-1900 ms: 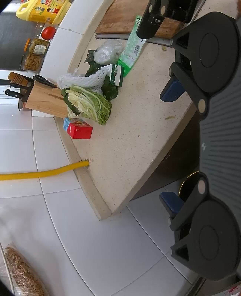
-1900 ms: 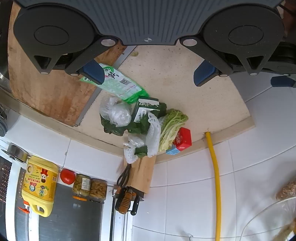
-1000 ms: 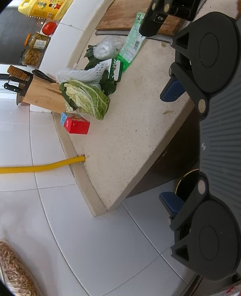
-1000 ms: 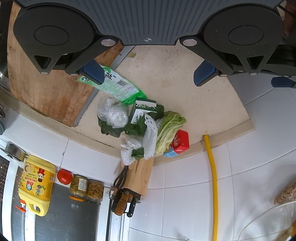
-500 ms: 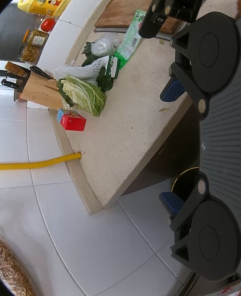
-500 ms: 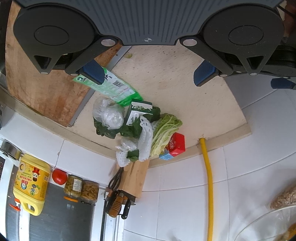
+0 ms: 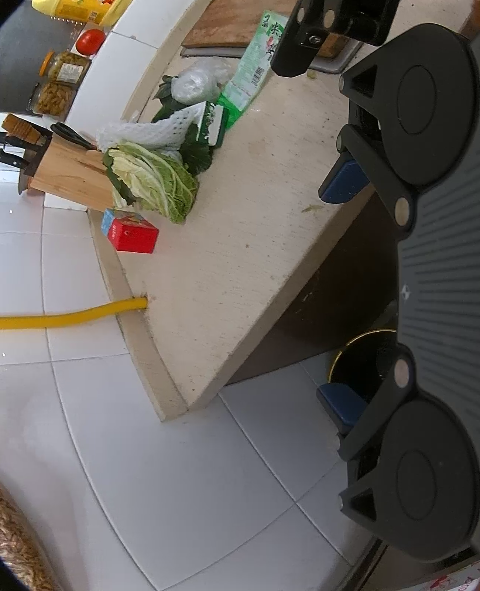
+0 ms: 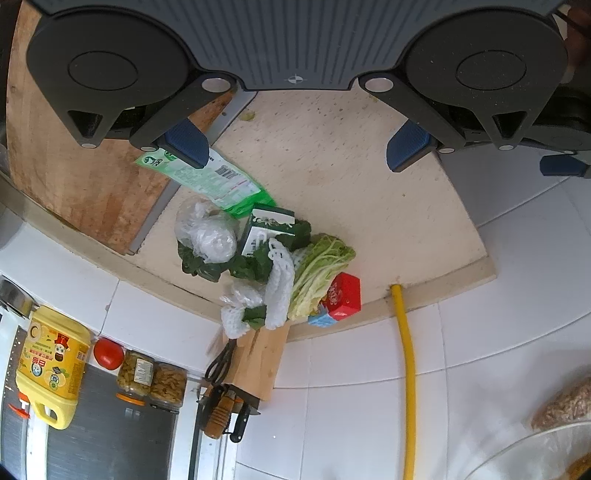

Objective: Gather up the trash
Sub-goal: 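Move both tools toward the pile of vegetables and wrappers on the counter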

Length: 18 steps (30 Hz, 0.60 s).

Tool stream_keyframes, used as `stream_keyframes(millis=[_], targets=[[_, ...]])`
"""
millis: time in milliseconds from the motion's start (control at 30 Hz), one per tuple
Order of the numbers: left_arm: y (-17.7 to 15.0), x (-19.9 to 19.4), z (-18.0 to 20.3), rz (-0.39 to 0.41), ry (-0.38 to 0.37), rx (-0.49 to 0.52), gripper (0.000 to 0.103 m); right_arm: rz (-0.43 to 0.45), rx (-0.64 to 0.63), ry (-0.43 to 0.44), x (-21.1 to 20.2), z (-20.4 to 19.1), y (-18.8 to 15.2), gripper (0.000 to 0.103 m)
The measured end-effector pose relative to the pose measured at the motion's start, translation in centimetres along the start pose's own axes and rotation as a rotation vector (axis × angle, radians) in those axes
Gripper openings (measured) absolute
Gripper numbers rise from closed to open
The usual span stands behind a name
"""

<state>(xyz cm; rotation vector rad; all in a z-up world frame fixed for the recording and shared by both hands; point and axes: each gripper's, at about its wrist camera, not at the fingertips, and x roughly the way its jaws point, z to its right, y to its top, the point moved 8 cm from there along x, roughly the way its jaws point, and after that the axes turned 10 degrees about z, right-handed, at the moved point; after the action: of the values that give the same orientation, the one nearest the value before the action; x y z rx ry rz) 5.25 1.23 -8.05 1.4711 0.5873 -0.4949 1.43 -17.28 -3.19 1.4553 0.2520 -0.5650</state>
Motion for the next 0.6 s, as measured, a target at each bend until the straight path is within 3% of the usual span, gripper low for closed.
stream_keyframes(millis=[600], targets=[[-2.0, 0.4, -0.6, -0.055, -0.037, -0.013, 0.100, -0.027, -0.015, 0.011, 0.3, -1.1, -0.6, 0.103]])
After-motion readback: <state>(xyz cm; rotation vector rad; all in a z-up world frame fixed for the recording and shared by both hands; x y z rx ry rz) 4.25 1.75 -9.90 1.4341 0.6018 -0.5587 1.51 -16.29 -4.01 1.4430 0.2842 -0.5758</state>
